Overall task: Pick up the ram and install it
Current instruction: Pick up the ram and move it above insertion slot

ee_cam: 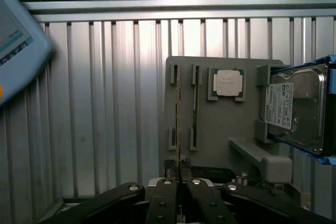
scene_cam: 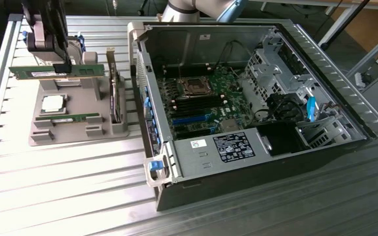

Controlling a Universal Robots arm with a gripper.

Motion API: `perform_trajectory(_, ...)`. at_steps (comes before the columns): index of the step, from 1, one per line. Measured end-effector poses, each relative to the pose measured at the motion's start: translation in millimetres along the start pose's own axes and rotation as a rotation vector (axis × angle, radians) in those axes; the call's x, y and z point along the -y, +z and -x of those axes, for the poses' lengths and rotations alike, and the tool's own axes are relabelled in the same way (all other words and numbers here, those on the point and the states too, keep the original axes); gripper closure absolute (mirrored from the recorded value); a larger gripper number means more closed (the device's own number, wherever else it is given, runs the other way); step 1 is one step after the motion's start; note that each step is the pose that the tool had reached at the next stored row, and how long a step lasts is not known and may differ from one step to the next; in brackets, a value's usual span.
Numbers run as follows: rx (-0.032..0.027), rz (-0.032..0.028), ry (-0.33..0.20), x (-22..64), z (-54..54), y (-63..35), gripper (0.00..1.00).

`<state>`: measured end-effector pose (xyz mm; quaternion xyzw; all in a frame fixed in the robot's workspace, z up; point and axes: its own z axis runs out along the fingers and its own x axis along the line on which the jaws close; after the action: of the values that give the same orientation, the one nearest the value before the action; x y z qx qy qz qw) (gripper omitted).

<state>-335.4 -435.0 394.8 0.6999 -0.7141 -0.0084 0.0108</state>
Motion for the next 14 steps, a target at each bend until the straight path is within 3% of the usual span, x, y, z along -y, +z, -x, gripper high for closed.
perform_trajectory(14, -0.0029, -0.0001, 0.0, 35.3, 0.7, -1.0, 0.88)
